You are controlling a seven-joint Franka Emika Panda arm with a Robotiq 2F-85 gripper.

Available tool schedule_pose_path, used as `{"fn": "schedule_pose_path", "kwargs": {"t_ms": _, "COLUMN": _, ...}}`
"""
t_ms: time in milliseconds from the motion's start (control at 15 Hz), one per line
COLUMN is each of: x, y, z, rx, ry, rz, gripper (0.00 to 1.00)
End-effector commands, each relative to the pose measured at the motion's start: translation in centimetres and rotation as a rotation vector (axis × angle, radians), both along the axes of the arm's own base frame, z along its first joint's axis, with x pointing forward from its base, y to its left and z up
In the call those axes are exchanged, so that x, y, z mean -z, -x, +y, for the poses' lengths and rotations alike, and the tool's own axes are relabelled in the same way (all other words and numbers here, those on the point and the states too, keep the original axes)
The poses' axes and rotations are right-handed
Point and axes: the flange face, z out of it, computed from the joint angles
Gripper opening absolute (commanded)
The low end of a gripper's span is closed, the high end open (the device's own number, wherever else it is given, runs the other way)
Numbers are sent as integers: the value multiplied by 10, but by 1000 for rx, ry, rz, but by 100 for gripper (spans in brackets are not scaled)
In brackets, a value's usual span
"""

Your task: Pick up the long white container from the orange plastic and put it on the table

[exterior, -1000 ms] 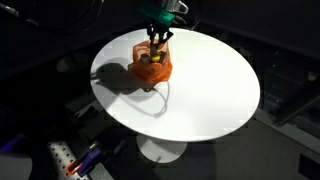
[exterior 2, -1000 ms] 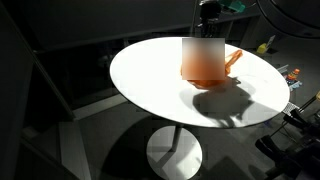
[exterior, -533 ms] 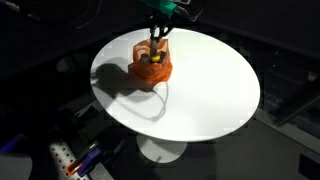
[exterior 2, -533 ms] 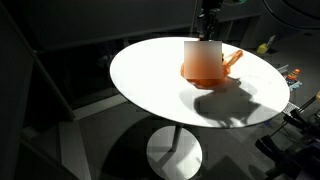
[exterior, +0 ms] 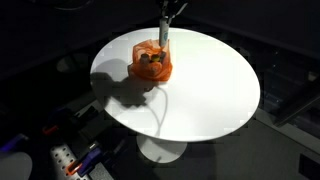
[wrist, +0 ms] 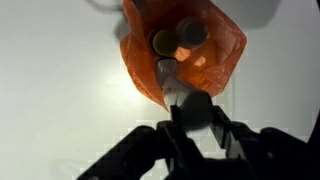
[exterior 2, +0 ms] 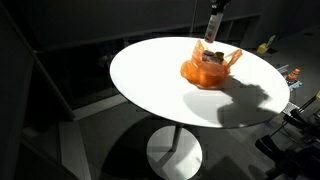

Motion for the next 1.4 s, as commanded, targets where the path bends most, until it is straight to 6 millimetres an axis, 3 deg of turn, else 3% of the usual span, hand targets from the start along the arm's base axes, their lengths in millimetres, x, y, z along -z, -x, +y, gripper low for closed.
{"fn": "schedule_pose_path", "kwargs": {"t_ms": 0, "x": -21, "y": 4, "z": -43, "rx": 116, "ry": 15, "rz": -16, "gripper": 10}}
{"fn": "schedule_pose_path", "kwargs": {"t_ms": 200, "x": -9, "y": 2, "z": -78, "rx": 200, "ry": 33, "rz": -10, "gripper": 10}}
{"fn": "schedule_pose_path", "kwargs": {"t_ms": 467, "x": 31, "y": 1, "z": -109, "rx": 272, "ry": 14, "rz": 42, "gripper": 10}}
{"fn": "schedule_pose_path", "kwargs": {"t_ms": 867, "x": 105, "y": -8, "z": -115, "rx": 321, "ry": 3, "rz": 81, "gripper": 10}}
{"fn": "schedule_pose_path", "kwargs": {"t_ms": 1200, "x": 134, "y": -12, "z": -115, "rx": 344, "ry": 29, "rz": 59, "gripper": 11}}
{"fn": "schedule_pose_path", "kwargs": {"t_ms": 1267, "x": 133, "y": -12, "z": -114, "rx": 342, "ry": 28, "rz": 58, "gripper": 58}}
{"fn": "schedule_pose_path", "kwargs": {"t_ms": 1333, "x": 131, "y": -10, "z": -112, "rx": 339, "ry": 31, "rz": 60, "gripper": 61}}
